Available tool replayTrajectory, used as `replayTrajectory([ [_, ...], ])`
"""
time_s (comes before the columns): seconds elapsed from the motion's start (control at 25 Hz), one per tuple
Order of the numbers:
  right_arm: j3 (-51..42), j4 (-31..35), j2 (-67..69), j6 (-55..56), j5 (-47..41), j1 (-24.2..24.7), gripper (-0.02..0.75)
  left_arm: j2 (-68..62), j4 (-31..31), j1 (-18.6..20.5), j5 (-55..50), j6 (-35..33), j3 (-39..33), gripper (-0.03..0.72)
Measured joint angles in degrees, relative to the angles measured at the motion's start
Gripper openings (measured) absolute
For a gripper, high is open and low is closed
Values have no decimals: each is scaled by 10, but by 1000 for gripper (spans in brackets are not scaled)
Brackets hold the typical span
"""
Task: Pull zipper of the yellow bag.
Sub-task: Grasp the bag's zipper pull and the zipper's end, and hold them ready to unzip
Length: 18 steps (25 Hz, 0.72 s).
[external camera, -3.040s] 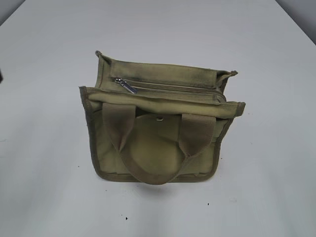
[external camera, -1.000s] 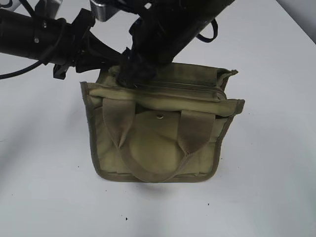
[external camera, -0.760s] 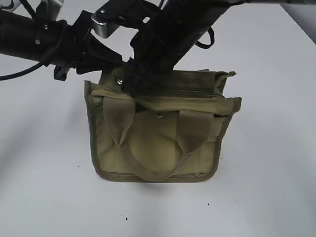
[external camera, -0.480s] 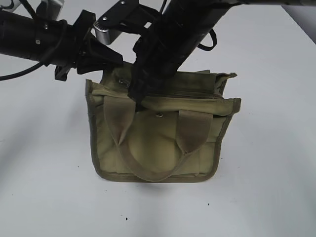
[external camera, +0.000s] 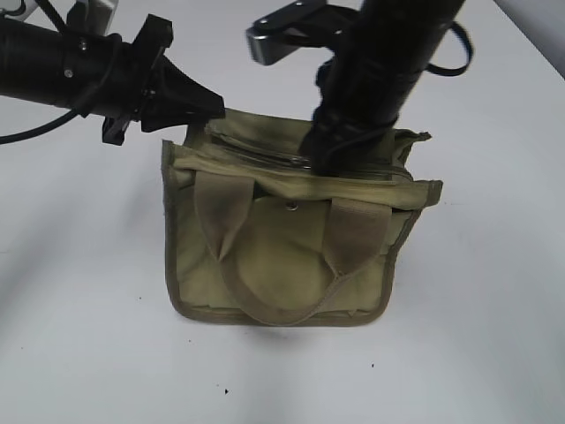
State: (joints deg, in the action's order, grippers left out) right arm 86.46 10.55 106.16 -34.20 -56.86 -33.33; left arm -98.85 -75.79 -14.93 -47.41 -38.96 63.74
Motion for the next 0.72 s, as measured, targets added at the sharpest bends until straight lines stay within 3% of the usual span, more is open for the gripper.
replayTrajectory([
  [0.2, -1, -7, -35, 56, -106, 77, 2, 0, -5, 0, 1, 0, 1, 22],
  [0.48, -6, -9, -62, 108, -126, 159, 2, 1, -7, 0, 6, 0, 1, 22],
  [0.72, -6, -9, -64, 124, -127, 188, 2, 1, -7, 1, 7, 0, 1, 22],
])
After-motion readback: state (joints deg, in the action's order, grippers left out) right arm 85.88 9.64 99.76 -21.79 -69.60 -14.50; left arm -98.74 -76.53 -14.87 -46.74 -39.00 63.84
